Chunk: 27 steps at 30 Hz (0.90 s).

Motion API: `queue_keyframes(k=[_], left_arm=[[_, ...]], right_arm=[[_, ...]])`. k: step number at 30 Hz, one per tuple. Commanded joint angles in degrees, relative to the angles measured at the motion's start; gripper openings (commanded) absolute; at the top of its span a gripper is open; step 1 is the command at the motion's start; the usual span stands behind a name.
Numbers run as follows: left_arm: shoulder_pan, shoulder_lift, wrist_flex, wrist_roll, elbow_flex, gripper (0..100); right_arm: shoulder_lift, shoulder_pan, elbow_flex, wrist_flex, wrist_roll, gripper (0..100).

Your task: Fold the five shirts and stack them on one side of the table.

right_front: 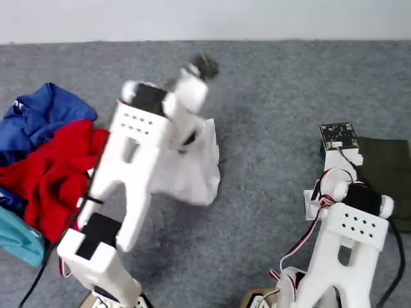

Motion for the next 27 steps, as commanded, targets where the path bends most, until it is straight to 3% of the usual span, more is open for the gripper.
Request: queue_keyframes(k=[1, 8, 12, 19, 27], left_arm=[[8.1, -3.3, 1.1, -2.5, 6.5, 1], [25.1, -3.8, 1.2, -7.3, 2.8, 1], [27.1, -9.3, 1.2, -7.3, 1.5, 2], [12.5, -11.7, 0.8, -7.3, 4.4, 2], [-0.3, 6.7, -10.1, -6.9, 13.8, 2]], right_arm=[[0.0, 0.6, 0.1, -0.7, -0.7, 15.1], [0.0, 0.9, 0.1, -0.7, -0.7, 15.1], [0.0, 0.9, 0.1, -0.7, -0.7, 15.1], [0.0, 0.9, 0.1, -0.7, -0.7, 15.1], [0.0, 0.9, 0.1, -0.7, -0.7, 15.1]])
